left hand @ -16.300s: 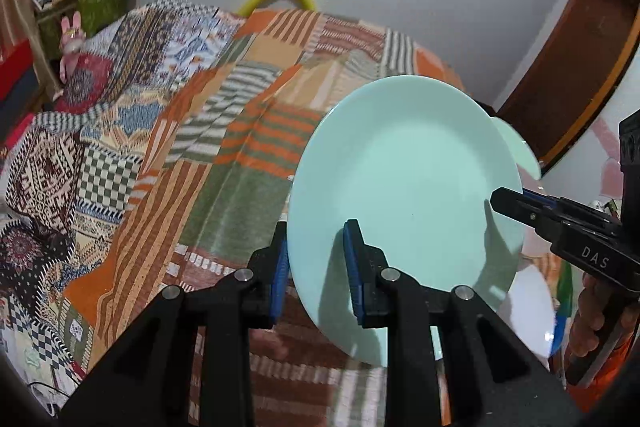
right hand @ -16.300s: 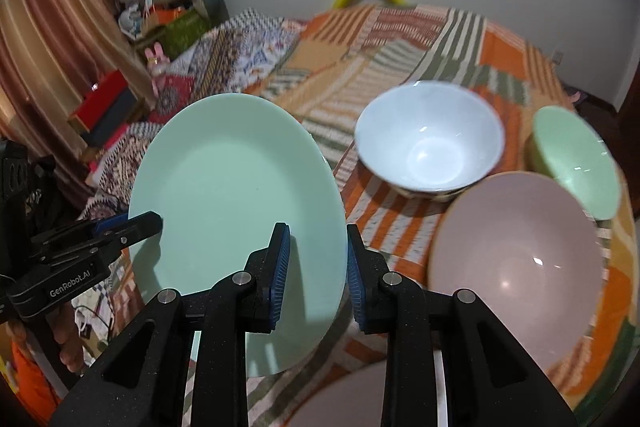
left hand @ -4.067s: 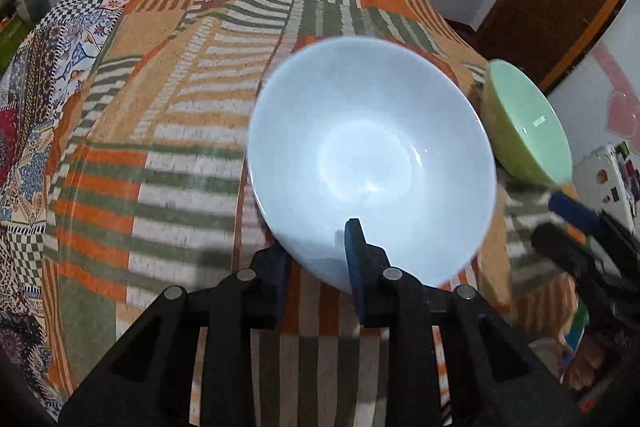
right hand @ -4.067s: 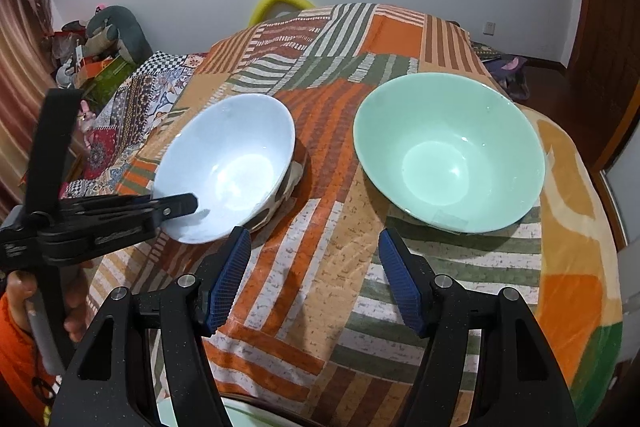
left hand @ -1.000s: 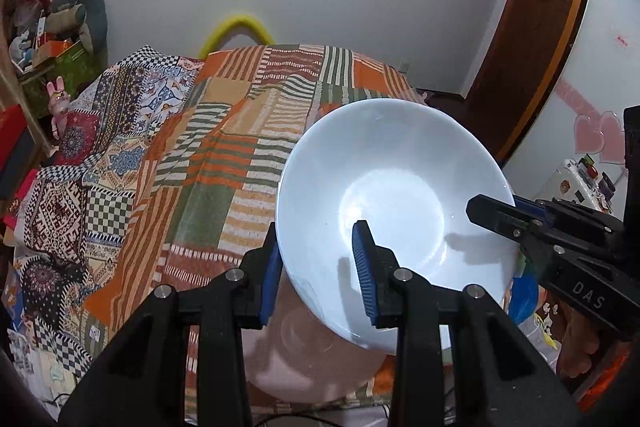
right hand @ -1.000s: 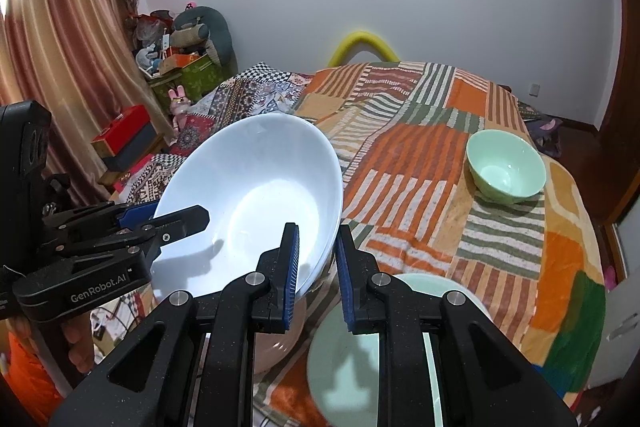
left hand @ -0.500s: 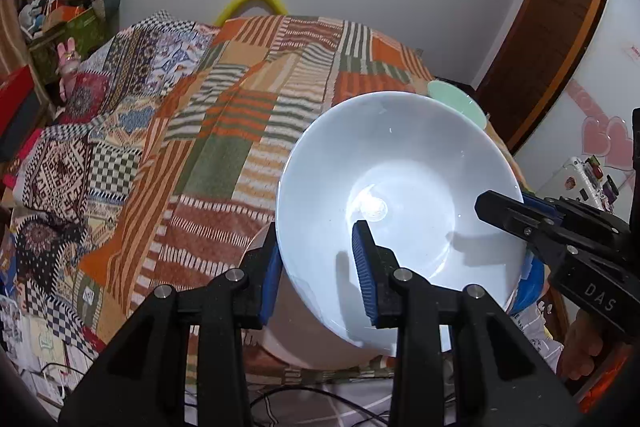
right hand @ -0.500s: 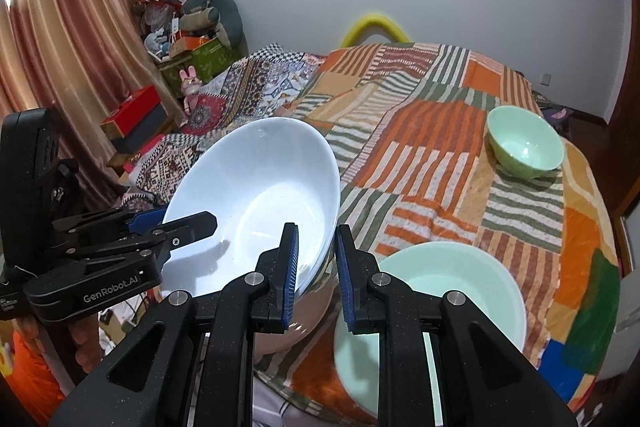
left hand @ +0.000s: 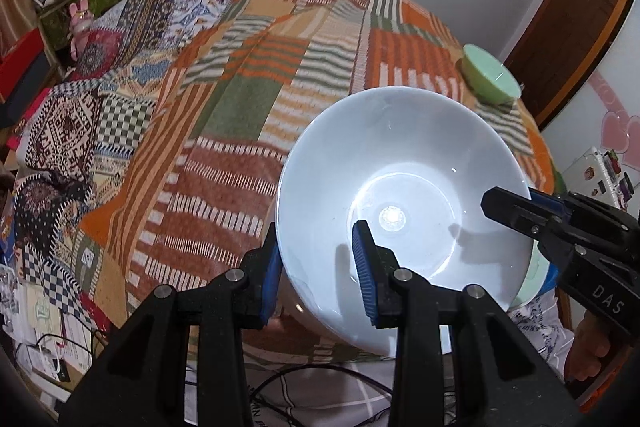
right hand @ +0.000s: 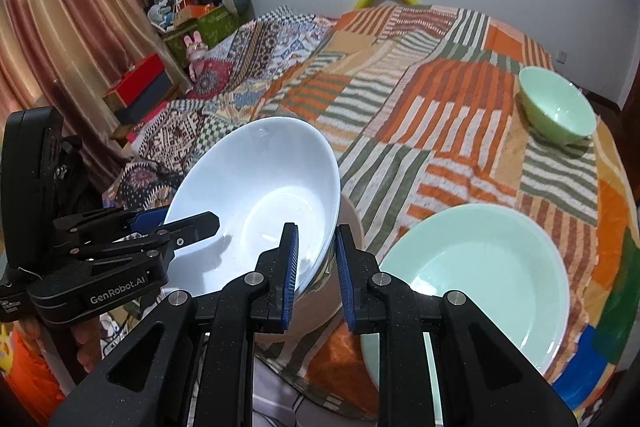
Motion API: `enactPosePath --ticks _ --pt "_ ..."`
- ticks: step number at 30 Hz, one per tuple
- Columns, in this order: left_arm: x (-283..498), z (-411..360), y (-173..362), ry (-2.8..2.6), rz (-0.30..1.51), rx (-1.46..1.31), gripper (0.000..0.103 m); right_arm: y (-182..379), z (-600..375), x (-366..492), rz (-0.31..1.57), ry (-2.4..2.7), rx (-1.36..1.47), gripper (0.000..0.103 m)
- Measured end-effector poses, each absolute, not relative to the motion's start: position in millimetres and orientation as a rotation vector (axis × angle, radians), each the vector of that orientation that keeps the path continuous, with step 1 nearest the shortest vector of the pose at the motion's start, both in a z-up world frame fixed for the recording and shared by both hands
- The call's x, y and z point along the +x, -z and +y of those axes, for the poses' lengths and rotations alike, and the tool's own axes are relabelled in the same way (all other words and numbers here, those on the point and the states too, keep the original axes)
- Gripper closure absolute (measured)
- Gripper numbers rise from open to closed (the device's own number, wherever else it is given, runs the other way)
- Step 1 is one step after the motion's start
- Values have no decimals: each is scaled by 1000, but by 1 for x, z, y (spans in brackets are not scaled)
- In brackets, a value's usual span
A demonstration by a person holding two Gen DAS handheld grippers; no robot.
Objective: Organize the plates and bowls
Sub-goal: 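Lower the white bowl into the pink bowl and open the left gripper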
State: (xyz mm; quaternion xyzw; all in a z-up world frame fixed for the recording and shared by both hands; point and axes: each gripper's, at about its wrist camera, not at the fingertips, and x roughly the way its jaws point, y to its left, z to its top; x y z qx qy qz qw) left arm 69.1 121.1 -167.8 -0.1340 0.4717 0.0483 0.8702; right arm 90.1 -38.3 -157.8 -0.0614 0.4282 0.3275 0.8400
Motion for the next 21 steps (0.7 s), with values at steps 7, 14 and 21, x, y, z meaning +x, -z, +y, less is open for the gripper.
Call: enactPosePath --ticks 7,14,21 --pt "70 125 183 -119 1018 -289 69 173 -32 92 960 -693 -136 86" --pt "73 128 194 -135 1048 -276 69 187 -27 96 1004 -691 -144 86" --pt "76 130 205 -147 1073 -279 69 196 -24 95 1034 -694 -148 86"
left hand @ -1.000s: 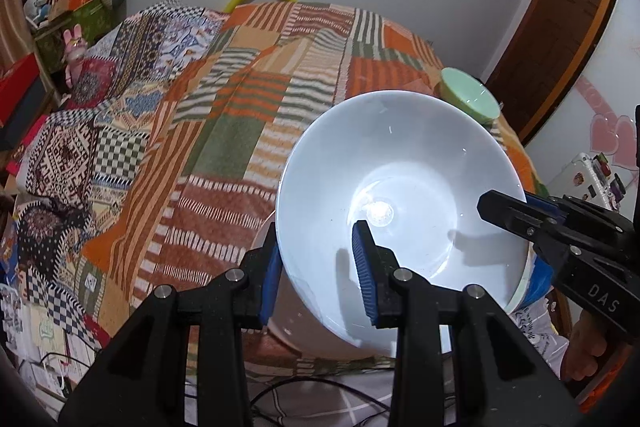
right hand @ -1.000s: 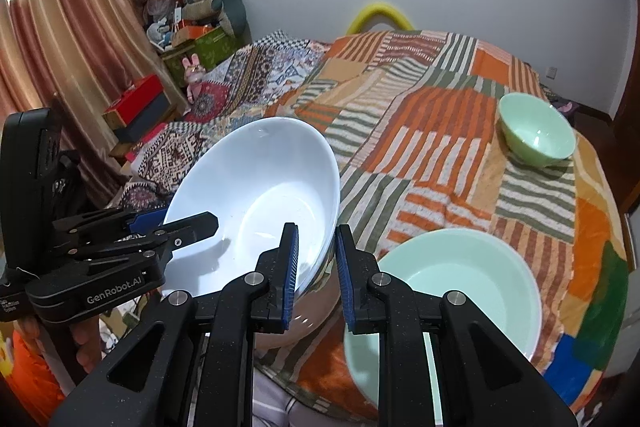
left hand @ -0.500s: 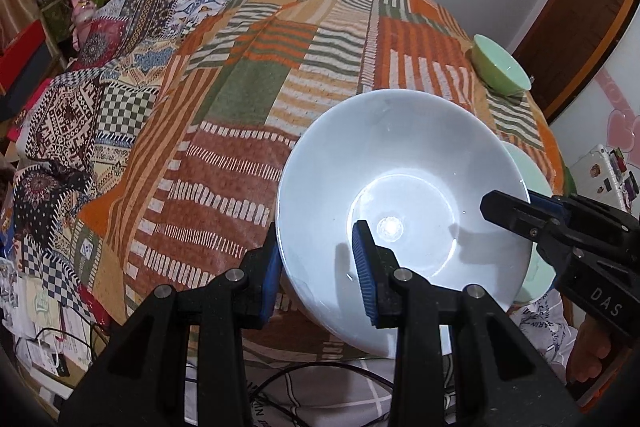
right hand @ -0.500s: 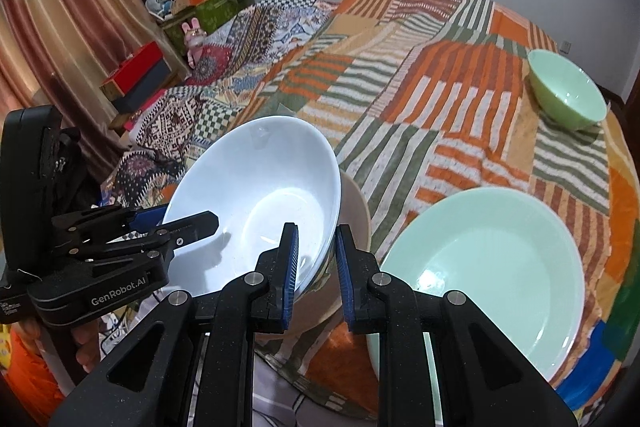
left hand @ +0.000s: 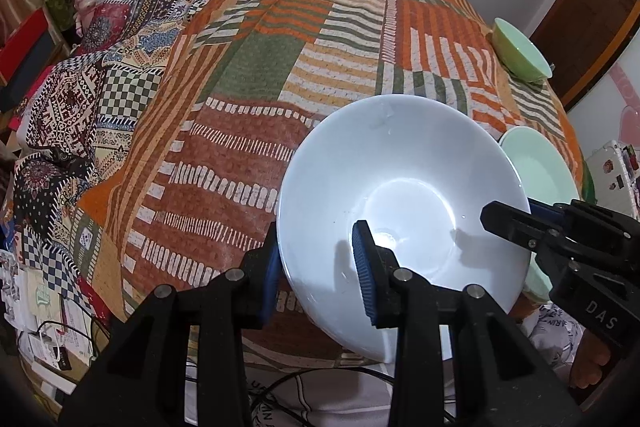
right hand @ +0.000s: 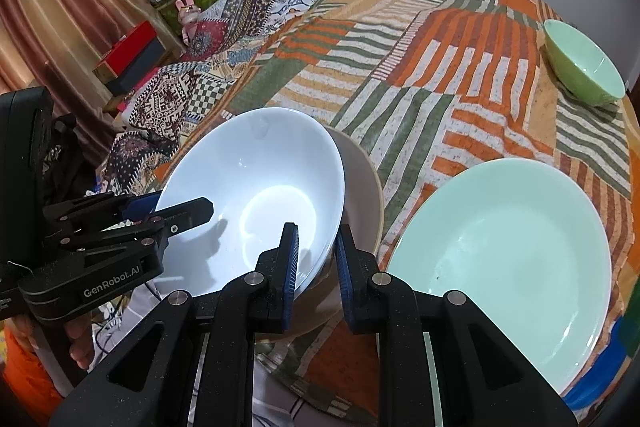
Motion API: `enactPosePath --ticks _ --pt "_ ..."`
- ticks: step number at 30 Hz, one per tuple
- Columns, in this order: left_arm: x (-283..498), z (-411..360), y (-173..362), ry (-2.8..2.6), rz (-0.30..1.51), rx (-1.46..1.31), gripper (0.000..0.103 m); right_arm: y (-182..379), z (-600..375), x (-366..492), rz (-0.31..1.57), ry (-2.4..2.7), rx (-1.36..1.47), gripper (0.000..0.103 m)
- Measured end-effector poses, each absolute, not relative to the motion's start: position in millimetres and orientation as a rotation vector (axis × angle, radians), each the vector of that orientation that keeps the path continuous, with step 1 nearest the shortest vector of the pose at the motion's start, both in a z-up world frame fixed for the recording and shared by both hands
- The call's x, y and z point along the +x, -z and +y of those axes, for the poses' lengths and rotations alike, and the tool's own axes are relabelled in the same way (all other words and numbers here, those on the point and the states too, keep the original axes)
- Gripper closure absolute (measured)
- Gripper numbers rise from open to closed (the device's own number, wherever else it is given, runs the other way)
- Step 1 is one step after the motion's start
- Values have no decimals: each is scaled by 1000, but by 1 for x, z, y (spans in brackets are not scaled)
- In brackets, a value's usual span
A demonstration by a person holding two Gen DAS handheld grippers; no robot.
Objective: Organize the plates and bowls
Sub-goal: 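Lower the white bowl into the pink bowl and open the left gripper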
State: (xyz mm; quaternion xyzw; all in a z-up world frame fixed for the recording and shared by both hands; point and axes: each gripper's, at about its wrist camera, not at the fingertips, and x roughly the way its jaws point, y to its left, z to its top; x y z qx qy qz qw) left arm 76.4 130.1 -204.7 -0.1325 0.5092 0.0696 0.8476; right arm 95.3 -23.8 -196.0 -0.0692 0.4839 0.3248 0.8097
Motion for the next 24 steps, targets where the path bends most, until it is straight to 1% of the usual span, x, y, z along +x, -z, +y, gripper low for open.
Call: enactPosePath --ticks 8,10,15,24 --pt "79 132 215 -141 1100 -290 69 199 -20 95 1038 -703 -160 86" --pt "80 131 217 -147 1103 -277 69 198 -19 94 1027 -703 -177 83" --pt "80 129 218 -150 1099 -257 69 197 -17 92 992 -684 -239 83" --pt "77 129 201 -164 1080 -229 67 195 -23 93 1005 -709 -224 82"
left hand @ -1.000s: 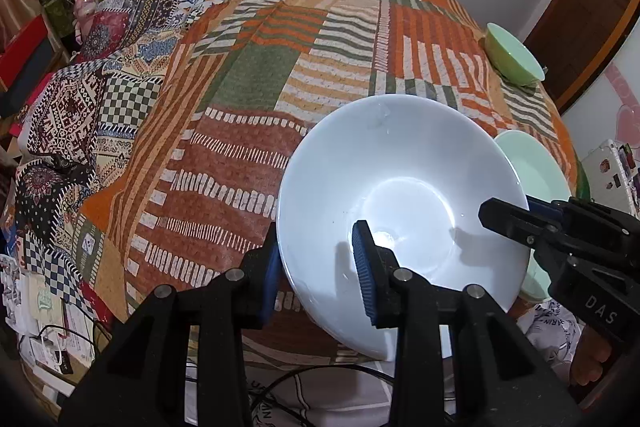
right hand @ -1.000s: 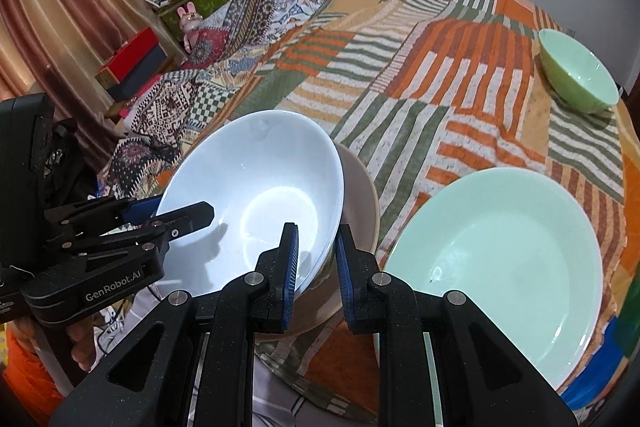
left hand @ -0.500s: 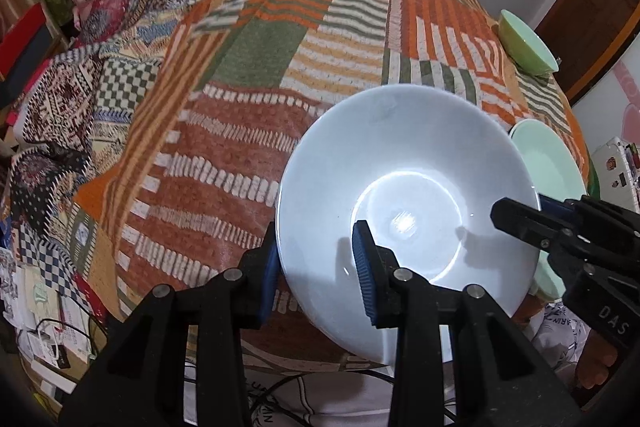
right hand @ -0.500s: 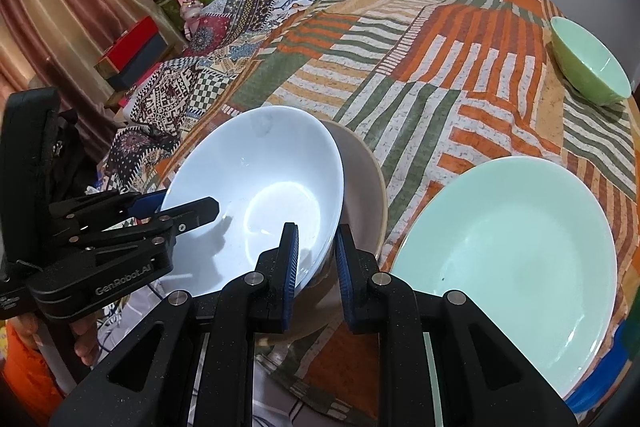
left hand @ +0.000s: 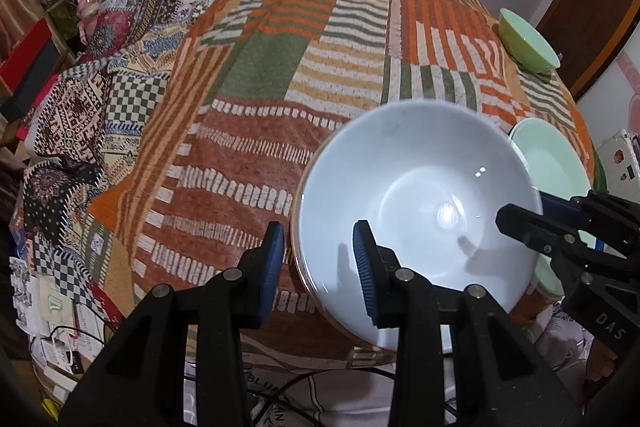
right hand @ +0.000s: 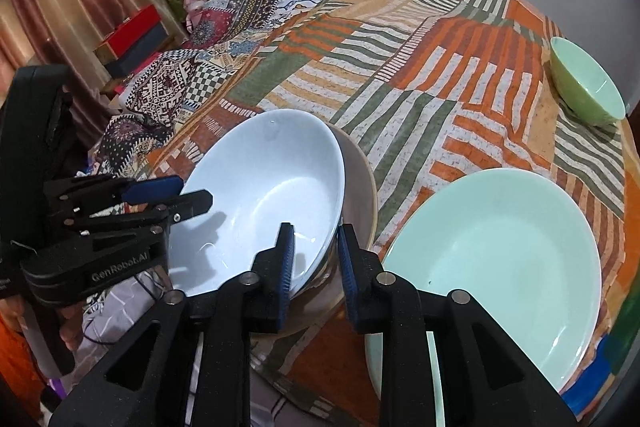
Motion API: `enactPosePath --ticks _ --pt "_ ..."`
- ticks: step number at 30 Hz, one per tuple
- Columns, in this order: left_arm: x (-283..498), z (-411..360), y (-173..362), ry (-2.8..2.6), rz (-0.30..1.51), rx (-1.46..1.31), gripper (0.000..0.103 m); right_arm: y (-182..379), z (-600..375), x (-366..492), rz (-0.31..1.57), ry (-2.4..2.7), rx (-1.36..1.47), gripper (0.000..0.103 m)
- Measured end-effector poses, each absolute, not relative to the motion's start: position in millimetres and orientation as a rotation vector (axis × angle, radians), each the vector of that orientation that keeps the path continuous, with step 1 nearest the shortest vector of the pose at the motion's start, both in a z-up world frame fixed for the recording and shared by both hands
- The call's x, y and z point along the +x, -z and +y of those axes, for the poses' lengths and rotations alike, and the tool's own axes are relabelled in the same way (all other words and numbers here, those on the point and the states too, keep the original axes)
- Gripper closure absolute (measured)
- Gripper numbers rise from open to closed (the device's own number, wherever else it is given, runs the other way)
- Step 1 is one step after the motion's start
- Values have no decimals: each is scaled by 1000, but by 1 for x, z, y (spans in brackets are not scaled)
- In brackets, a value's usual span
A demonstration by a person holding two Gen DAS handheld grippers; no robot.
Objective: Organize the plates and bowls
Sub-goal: 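Lower the white bowl into the pink bowl and open the left gripper, then move both grippers to the rim of the mint green bowl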
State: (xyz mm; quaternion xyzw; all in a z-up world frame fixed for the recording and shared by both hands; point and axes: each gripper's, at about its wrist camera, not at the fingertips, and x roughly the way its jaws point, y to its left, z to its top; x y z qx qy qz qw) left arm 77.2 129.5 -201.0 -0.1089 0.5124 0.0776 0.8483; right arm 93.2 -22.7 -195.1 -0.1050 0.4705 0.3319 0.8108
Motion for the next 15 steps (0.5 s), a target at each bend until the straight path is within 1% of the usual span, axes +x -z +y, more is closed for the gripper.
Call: enactPosePath --ticks 3,4,5,6,7,9,13,15 --pt "75 127 185 -167 1041 -214 66 189 -30 93 996 -719 -211 82" --pt "75 126 178 -169 1023 -208 65 187 -33 93 993 -720 -205 82" --pt "76 125 173 -168 1010 -207 61 184 -36 93 982 -715 -201 81" --pt "77 123 167 -166 992 -207 57 180 -40 94 965 -709 -195 77" --pt "77 121 162 -163 975 -207 56 175 -46 94 946 -703 -186 70" --pt "79 116 149 -153 942 -200 55 164 -57 95 912 -691 -165 66" --pt "84 102 125 -127 878 -185 54 143 -85 101 851 -648 -119 65" --pt "89 94 112 -113 840 -176 50 131 -103 106 812 -608 -103 62"
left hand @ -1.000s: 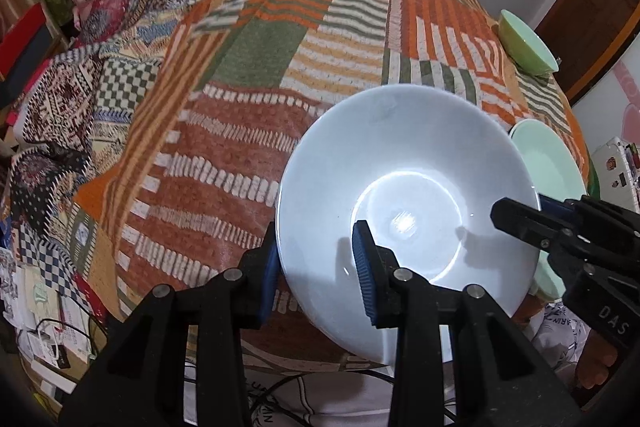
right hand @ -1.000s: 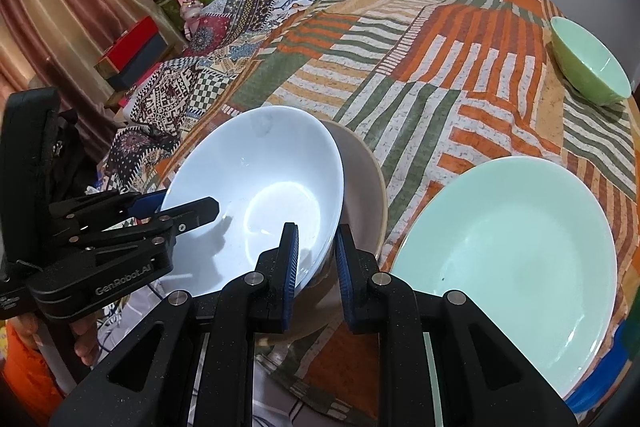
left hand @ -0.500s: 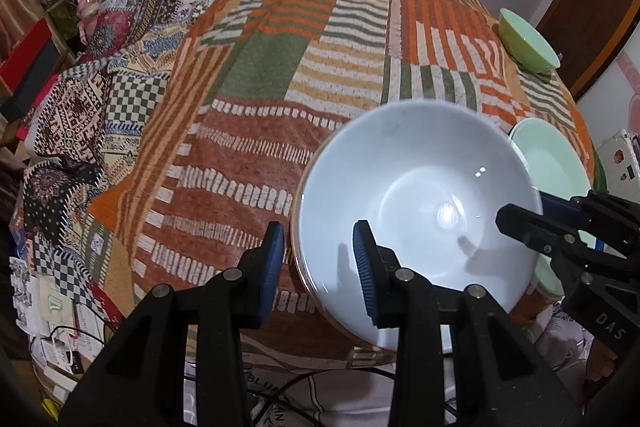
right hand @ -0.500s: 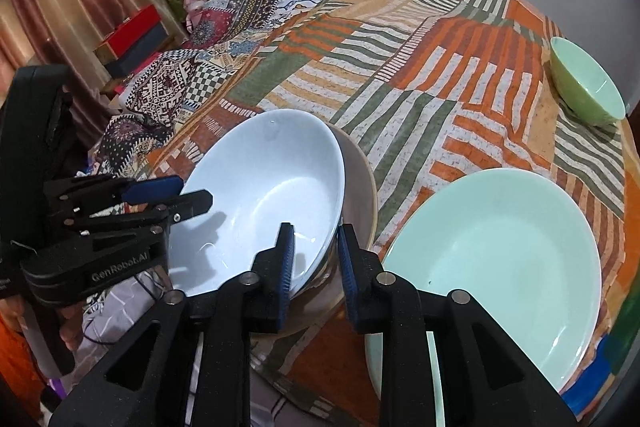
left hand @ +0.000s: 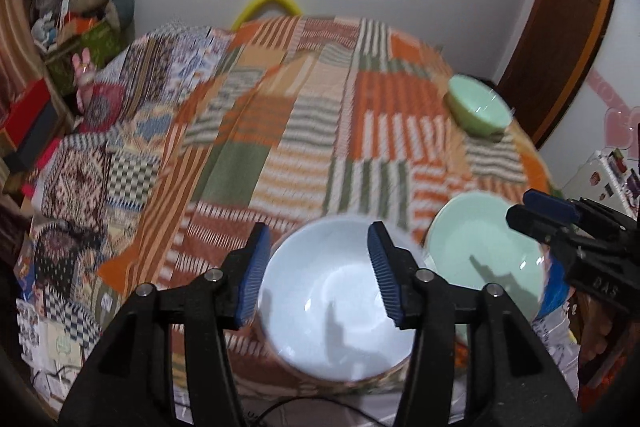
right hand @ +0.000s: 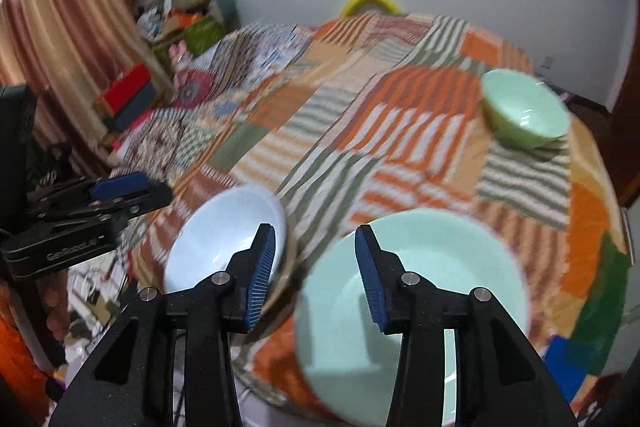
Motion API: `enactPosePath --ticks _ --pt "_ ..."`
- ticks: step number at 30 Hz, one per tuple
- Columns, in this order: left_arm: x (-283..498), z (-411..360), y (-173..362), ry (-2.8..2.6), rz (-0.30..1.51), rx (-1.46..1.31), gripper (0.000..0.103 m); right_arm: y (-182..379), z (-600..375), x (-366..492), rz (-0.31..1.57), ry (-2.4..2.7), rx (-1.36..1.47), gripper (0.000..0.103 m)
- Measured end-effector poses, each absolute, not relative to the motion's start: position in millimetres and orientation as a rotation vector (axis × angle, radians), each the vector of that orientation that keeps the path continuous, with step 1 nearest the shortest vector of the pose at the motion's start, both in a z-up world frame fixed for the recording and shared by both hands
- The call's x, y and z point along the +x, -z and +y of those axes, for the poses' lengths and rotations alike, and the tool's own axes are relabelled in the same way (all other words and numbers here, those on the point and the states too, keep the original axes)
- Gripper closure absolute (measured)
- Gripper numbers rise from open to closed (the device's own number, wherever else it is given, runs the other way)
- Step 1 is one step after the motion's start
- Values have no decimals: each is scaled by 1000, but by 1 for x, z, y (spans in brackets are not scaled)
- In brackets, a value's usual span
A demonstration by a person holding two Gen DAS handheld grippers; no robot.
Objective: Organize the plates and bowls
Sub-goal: 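Move both grippers to the rim of the mint green bowl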
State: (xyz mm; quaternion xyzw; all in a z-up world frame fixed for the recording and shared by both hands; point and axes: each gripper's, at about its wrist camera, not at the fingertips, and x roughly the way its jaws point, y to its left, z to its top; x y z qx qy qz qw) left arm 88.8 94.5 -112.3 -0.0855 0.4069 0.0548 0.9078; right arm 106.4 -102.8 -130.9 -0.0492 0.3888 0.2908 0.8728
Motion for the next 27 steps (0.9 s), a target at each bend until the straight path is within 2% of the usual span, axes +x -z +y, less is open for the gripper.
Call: enactPosePath --ticks 7,14,21,27 --pt "121 67 79 -57 735 -161 44 101 -161 135 719 -439 -65 60" --pt "171 38 69 -18 704 -134 34 86 -211 175 682 -305 -6 59" --pt "220 20 80 15 735 -107 24 111 -233 220 737 -232 43 58" --pt "259 14 105 35 811 -96 23 144 -231 262 808 -196 57 58"
